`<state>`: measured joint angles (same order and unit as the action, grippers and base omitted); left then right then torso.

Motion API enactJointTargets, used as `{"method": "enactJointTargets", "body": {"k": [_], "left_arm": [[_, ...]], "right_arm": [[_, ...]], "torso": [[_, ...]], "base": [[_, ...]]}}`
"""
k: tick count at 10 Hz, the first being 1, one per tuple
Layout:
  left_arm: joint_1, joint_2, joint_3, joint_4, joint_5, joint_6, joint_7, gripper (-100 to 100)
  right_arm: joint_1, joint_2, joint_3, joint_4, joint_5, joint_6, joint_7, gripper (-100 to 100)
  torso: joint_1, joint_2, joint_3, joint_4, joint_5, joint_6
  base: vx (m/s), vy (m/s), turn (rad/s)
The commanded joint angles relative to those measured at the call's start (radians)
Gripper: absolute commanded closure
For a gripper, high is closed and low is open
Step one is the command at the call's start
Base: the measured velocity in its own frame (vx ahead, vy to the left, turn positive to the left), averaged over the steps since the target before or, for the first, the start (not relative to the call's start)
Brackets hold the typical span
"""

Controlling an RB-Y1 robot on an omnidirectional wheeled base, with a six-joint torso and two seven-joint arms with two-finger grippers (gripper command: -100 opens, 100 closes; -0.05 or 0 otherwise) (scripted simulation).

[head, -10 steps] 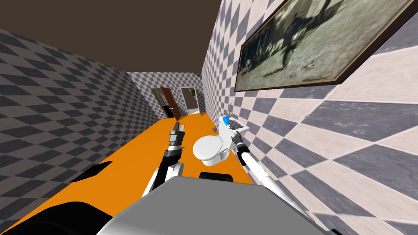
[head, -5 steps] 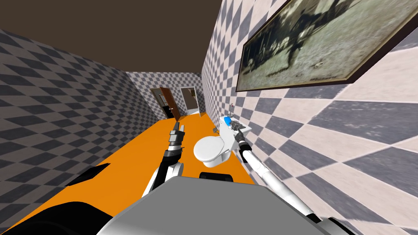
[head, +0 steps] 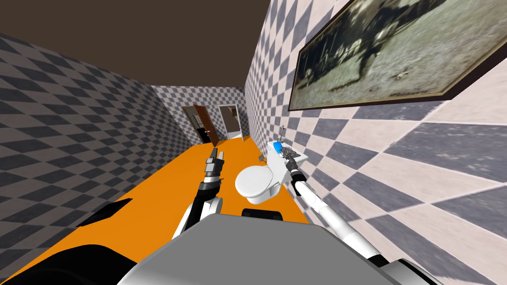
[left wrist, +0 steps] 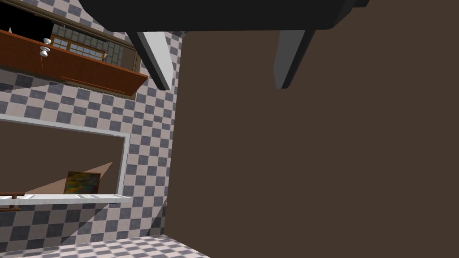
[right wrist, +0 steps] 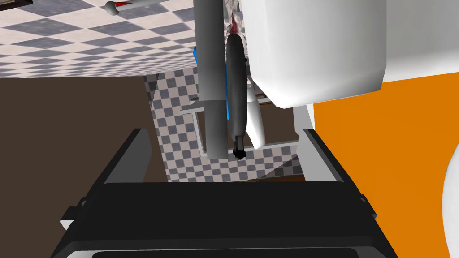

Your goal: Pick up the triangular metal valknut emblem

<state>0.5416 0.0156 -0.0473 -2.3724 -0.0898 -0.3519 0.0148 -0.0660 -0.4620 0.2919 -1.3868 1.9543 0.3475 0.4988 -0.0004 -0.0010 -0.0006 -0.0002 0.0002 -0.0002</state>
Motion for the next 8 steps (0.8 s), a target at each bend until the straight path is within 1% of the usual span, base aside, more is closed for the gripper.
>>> {"method": "enactJointTargets", "body": {"k": [1,5,6,7,8], "left_arm": [[0.000,0.000,0.000,0.000,0.000,0.000,0.000,0],[0.000,0.000,0.000,0.000,0.000,0.000,0.000,0],[0.000,0.000,0.000,0.000,0.000,0.000,0.000,0],[0.000,0.000,0.000,0.000,0.000,0.000,0.000,0],[0.000,0.000,0.000,0.000,0.000,0.000,0.000,0]], "right_arm": [[0.000,0.000,0.000,0.000,0.000,0.000,0.000,100],[0.002,0.001,0.001,0.002,-0.001,-0.001,0.000,100],[0.002,0.001,0.001,0.002,-0.001,-0.001,0.000,0],[0.002,0.001,0.001,0.002,-0.001,-0.001,0.000,100],[0.002,0.001,0.001,0.002,-0.001,-0.001,0.000,0]], "torso": [[0.000,0.000,0.000,0.000,0.000,0.000],[0.000,0.002,0.002,0.002,0.001,0.000],[0.000,0.002,0.002,0.002,0.001,0.000],[0.000,0.002,0.002,0.002,0.001,0.000],[0.000,0.002,0.002,0.002,0.001,0.000]], "base": [[0.000,0.000,0.000],[0.000,0.000,0.000],[0.000,0.000,0.000],[0.000,0.000,0.000],[0.000,0.000,0.000]]}}
